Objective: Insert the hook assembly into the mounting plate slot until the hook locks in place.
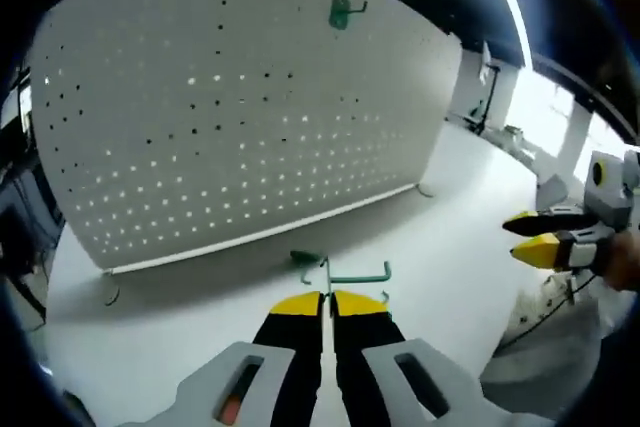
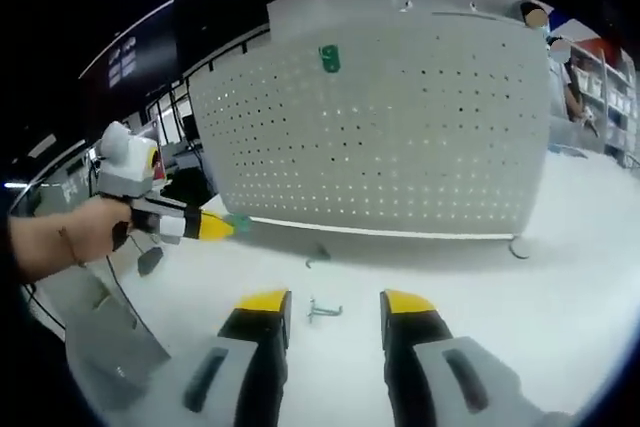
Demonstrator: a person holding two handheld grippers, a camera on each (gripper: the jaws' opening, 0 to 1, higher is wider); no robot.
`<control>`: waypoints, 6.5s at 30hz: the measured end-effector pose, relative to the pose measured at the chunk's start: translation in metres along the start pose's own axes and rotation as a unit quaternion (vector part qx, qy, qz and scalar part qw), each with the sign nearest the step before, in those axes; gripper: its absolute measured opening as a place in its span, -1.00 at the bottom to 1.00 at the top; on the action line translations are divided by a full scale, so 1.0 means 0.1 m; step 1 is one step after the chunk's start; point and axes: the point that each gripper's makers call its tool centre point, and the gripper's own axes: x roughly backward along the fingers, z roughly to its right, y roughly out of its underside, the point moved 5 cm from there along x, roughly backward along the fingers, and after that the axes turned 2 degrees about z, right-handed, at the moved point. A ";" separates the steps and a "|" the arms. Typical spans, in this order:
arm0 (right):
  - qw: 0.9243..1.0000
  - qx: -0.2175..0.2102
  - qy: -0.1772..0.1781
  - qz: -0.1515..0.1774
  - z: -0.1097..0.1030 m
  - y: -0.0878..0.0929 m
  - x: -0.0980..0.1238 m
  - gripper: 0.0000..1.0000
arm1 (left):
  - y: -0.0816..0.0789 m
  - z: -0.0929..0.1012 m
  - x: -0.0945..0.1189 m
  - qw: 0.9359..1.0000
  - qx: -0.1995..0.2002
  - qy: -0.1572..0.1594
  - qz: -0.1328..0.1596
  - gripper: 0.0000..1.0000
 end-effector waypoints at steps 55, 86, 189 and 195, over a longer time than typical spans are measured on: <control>0.902 -0.354 -0.247 0.014 -1.27 -0.44 -0.35 -0.96 | -0.25 0.48 0.79 0.992 -0.018 0.035 0.120 -0.97; 0.928 -0.269 -0.260 -0.002 -1.34 -0.49 -0.32 -1.00 | -0.22 0.41 0.81 0.990 -0.005 0.072 0.120 -0.47; 0.953 0.087 0.107 0.270 0.12 -2.05 -1.23 -0.99 | -0.04 0.32 0.78 0.987 -0.021 0.084 0.135 1.00; 0.949 0.082 0.120 0.280 0.20 -2.15 -1.28 -1.00 | -0.03 0.28 0.77 0.988 -0.018 0.079 0.133 0.99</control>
